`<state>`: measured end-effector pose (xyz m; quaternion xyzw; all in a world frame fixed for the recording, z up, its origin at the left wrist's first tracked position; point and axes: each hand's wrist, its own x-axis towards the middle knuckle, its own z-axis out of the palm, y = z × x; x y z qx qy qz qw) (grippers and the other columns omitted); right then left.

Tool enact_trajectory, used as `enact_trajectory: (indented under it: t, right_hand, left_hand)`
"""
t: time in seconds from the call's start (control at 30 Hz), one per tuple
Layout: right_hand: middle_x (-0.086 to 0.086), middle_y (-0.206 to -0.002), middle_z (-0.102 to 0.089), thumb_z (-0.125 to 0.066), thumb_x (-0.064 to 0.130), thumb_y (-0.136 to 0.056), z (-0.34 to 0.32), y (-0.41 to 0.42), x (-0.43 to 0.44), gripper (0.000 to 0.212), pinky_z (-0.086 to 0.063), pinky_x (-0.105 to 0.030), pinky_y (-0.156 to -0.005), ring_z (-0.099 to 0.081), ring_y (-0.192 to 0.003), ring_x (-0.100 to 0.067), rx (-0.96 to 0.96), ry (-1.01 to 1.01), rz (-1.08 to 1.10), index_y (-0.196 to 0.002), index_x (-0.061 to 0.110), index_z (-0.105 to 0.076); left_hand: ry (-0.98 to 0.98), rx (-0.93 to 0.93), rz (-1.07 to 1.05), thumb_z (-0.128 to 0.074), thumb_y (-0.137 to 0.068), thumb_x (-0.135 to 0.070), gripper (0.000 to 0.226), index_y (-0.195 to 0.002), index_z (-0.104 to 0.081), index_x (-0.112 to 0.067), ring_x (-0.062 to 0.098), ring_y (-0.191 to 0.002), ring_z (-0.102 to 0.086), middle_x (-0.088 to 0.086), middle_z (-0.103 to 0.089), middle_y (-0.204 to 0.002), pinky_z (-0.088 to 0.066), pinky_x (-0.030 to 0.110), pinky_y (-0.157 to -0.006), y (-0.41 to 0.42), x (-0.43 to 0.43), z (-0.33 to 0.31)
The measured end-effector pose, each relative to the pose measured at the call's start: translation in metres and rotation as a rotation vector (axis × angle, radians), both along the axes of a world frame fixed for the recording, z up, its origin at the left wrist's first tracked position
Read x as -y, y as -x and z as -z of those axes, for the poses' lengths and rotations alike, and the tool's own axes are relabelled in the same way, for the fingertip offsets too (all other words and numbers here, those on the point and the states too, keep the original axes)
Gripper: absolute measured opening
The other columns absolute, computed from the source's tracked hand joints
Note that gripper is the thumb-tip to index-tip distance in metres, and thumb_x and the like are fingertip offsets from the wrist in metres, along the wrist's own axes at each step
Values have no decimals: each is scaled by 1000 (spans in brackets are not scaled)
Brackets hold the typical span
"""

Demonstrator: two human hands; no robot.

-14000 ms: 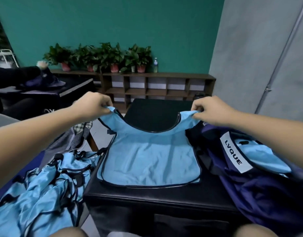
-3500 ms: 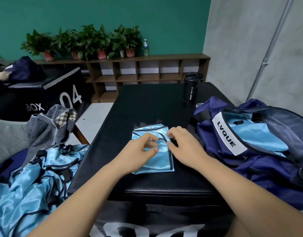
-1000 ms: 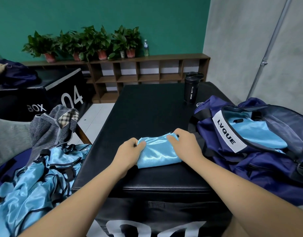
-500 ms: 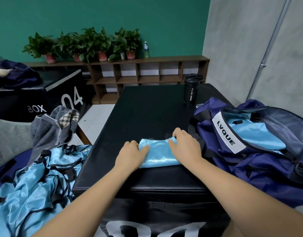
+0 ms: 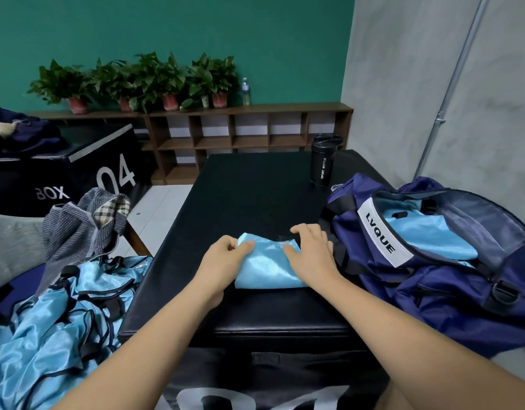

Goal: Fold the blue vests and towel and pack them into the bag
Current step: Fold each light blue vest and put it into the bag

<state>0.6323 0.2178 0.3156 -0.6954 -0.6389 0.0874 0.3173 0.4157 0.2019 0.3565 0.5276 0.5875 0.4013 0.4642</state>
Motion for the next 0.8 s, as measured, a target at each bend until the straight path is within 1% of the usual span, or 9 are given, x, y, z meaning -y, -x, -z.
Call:
enact_trajectory:
  t: [0.1,0.17,0.23,0.3,0.37,0.47,0.6,0.73,0.8]
  right_hand:
    - [16,-138,-52,-61,52,-101,-28,-4,11,36,-30,-38,-112,-44,-131,-11,-124,-165,-106,-130,31,-59]
    - [20,-140,-53,-60,61,-98,-53,-6,21,45,-32,-37,-116,-44,-134,-6,-148,-174,-238,-135,35,-58]
    - [22,-142,-55,-62,70,-92,-79,-9,32,59,-37,-38,-119,-47,-136,-2,-183,-31,-381,-142,40,-54]
    - [21,-139,-62,-72,69,-87,-107,-16,46,66,-45,-39,-116,-57,-131,-2,-274,183,-506,-145,44,-50]
    - [14,-129,-71,-81,57,-87,-135,-27,62,62,-53,-42,-110,-68,-120,-7,-354,344,-586,-142,43,-55]
    - [3,-121,-76,-84,38,-91,-173,-56,83,47,-58,-44,-104,-74,-113,-20,-368,400,-625,-133,34,-63]
    - [-18,-119,-76,-85,27,-92,-206,-105,99,44,-56,-61,-103,-73,-113,-44,-409,441,-632,-130,24,-64]
    - [-19,-117,-76,-88,26,-89,-229,-154,110,45,-55,-65,-101,-72,-111,-47,-347,391,-560,-127,18,-64]
    - [-15,-116,-78,-88,27,-89,-240,-181,116,44,-58,-62,-98,-73,-109,-45,-284,378,-513,-125,18,-64]
  left_hand:
    - [-40,82,115,-74,-95,-40,29,-91,-63,-14,15,-79,-64,1,-72,-87,-47,35,-73,9,11,-24]
    - [-46,110,209,-74,-97,-37,31,-95,-63,-8,17,-81,-64,6,-73,-89,-46,35,-75,12,19,-42]
    - [-34,90,310,-72,-99,-35,35,-103,-63,-2,16,-82,-66,10,-75,-94,-46,34,-74,10,30,-62]
    - [-30,73,406,-70,-101,-33,26,-101,-63,-8,13,-78,-66,6,-74,-93,-47,27,-68,2,39,-83]
    - [-29,86,484,-69,-102,-32,21,-102,-62,-11,16,-79,-65,7,-74,-95,-47,28,-66,-9,47,-103]
    - [-51,112,560,-70,-101,-30,21,-105,-62,-11,20,-82,-65,10,-74,-98,-48,30,-68,-32,55,-125]
    - [-117,146,619,-71,-100,-30,22,-107,-64,-10,19,-85,-68,13,-76,-103,-50,32,-74,-75,62,-144]
    - [-212,153,630,-74,-99,-29,22,-106,-67,-10,20,-92,-68,16,-77,-111,-48,38,-84,-123,56,-150]
    - [-280,137,612,-80,-95,-30,23,-100,-68,-12,19,-92,-66,19,-76,-109,-47,41,-84,-148,50,-151]
